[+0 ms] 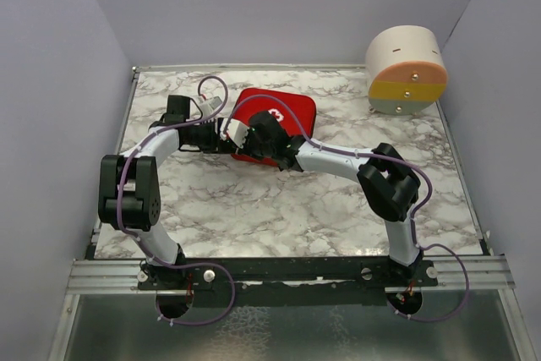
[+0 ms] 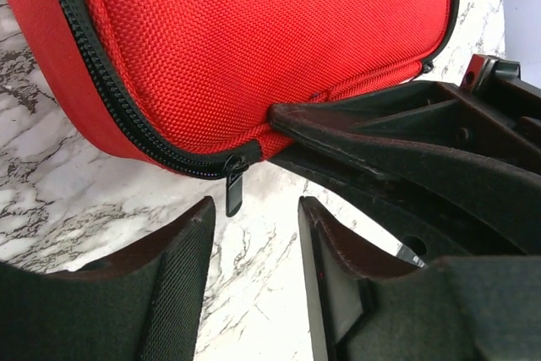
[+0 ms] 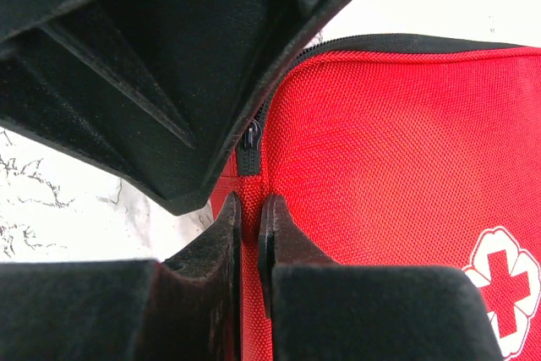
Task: Organize the medicine kit
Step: Zip the medicine box at the center of the board.
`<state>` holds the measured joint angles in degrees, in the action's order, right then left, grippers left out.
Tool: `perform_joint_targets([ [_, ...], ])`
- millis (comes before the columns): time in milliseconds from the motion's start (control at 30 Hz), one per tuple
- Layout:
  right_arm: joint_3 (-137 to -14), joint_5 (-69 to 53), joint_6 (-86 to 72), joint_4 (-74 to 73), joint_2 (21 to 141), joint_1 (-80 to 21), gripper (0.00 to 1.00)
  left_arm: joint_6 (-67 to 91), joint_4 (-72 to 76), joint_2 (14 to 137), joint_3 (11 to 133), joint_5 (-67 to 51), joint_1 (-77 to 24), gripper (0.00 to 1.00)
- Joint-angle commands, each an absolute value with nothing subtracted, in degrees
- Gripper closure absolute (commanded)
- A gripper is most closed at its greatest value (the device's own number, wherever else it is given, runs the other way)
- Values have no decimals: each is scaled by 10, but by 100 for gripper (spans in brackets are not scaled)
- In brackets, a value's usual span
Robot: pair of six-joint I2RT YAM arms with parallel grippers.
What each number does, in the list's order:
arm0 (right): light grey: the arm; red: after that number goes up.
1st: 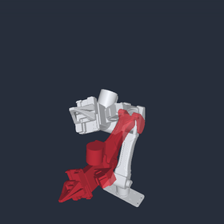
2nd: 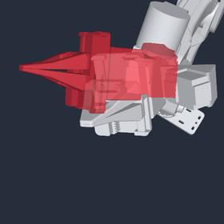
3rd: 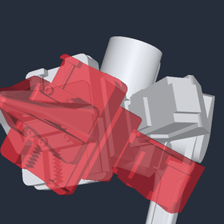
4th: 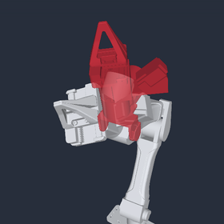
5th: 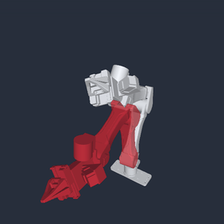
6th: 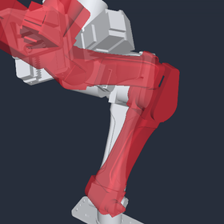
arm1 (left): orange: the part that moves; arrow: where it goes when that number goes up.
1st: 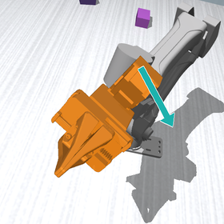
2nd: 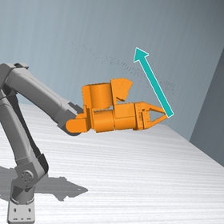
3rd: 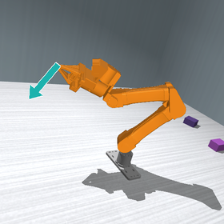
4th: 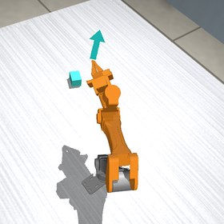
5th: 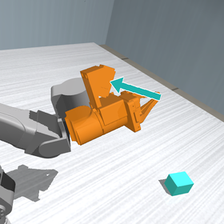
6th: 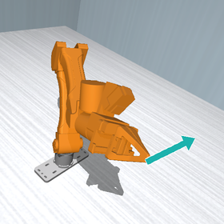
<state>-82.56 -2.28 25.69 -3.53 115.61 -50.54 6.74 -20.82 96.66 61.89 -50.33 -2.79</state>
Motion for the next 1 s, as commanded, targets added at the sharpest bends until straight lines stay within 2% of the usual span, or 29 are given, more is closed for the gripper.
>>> perform_joint_targets([
  [0, -823, -14, 228, -70, 1153, -497, 99, 85, -167, 971, 604, -509, -30, 56],
  [267, -819, -15, 225, -73, 1149, -497, 99, 96, -141, 987, 591, -499, -30, 68],
  [533, -808, -17, 221, -75, 1142, -497, 99, 109, -113, 994, 592, -501, -30, 72],
  [733, -808, -20, 221, -81, 1139, -497, 99, 112, -109, 1001, 599, -511, -30, 100],
  [967, -792, -20, 228, -93, 1126, -497, 99, 71, -160, 978, 615, -520, -29, 100],
])
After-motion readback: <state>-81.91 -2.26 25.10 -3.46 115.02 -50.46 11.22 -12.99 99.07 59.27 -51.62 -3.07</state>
